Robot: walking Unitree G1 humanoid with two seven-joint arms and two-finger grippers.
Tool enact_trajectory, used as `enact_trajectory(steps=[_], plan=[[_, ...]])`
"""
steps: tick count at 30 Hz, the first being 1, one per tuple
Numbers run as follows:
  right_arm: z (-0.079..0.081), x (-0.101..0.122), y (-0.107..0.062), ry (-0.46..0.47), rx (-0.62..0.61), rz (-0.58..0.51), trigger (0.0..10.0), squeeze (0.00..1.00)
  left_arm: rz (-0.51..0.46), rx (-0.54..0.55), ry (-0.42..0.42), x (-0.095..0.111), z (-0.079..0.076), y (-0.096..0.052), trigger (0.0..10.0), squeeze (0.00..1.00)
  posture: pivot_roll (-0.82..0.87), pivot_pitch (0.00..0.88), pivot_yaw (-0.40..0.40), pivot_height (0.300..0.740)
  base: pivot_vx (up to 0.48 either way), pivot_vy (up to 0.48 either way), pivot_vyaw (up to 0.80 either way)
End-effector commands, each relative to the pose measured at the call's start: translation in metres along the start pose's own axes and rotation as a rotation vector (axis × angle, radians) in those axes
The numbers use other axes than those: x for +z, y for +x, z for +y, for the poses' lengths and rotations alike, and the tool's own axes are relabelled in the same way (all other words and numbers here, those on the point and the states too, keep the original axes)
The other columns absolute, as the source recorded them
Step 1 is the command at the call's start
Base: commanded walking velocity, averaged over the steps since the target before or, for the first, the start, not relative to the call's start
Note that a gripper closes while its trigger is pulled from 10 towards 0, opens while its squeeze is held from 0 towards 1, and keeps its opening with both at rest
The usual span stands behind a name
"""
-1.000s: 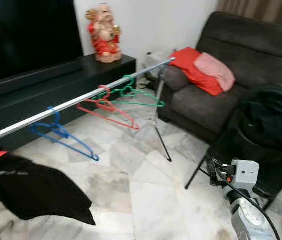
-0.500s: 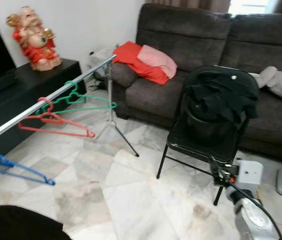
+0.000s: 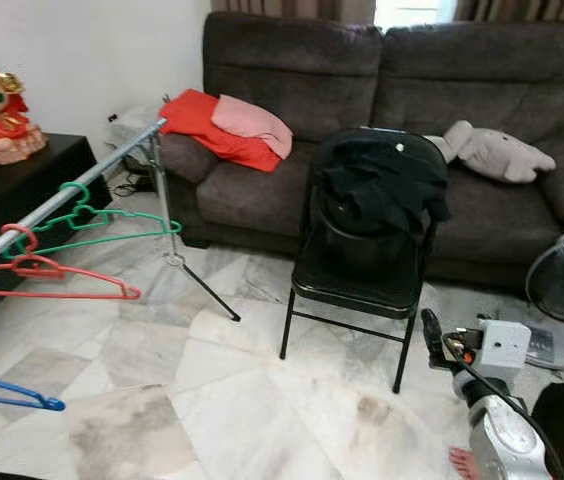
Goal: Hang hanger
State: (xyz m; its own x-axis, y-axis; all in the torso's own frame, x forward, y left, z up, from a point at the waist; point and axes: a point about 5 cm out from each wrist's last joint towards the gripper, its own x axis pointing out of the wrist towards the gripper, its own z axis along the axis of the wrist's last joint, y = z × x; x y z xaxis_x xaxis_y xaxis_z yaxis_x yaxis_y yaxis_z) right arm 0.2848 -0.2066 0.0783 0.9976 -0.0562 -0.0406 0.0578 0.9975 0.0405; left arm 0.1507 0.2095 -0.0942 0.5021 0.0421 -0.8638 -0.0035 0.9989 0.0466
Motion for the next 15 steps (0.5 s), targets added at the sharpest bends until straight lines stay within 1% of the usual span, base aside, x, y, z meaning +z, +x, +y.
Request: enact_trajectory(steps=[1,8,10,15], plan=[[-0.0034,0.0021,-0.0012,-0.007,-0.014,-0.008,10.0,0.00,0.007,0.004,0.015,0.0015,0.0018,0.0002,10.0,0.00,-0.06,0.000,0.049,0.740,0.311,0.000,0.00],[-0.0047,0.0005,-0.0025,0.010,-0.024,-0.003,10.0,0.00,0.013,0.006,0.015,-0.0006,0.0022,-0.0001,10.0,0.00,-0.06,0.000,0.049,0.740,0.320,0.000,0.00],[-0.0041,0.0008,-0.0023,0.011,-0.023,-0.005,10.0,0.00,0.014,0.006,0.015,-0.0008,0.0023,-0.0002,10.0,0.00,-0.06,0.000,0.049,0.740,0.319,0.000,-0.54],[-0.0030,0.0009,-0.0017,0.007,-0.016,-0.004,10.0,0.00,0.015,0.005,0.016,-0.0008,0.0021,-0.0001,10.0,0.00,-0.06,0.000,0.048,0.740,0.321,0.000,-0.80]])
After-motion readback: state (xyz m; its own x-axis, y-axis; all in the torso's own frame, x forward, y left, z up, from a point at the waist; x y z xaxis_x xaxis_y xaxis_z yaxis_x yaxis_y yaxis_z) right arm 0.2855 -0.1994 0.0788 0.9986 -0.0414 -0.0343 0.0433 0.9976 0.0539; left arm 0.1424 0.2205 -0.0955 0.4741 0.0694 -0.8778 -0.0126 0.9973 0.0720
